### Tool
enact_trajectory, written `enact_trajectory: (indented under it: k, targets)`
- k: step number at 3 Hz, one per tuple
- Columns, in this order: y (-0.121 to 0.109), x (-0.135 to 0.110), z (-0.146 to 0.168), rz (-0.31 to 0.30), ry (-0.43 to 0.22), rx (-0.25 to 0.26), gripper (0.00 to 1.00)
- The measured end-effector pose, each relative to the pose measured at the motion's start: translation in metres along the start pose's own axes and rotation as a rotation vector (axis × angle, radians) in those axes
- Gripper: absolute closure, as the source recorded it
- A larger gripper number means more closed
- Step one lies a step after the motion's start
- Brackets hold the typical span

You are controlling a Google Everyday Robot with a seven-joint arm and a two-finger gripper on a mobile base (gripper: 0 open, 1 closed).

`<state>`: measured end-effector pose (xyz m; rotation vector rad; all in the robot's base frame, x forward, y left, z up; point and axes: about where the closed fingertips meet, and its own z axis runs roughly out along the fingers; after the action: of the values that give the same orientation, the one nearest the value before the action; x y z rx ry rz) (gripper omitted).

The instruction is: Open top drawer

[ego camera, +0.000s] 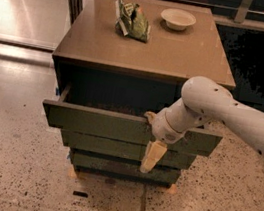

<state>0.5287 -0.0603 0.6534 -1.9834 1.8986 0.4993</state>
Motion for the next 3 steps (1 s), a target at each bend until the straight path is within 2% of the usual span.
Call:
enact_trajectory:
  k: [1, 2, 3]
  targets:
    - [0.039, -0.013, 0.001, -0.003, -0.037, -0.023, 0.00]
    - [0.051, -0.015, 0.002, -0.005, -0.041, -0.034, 0.00]
    - [0.087, -0.043, -0.028, -0.014, -0.040, -0.036, 0.00]
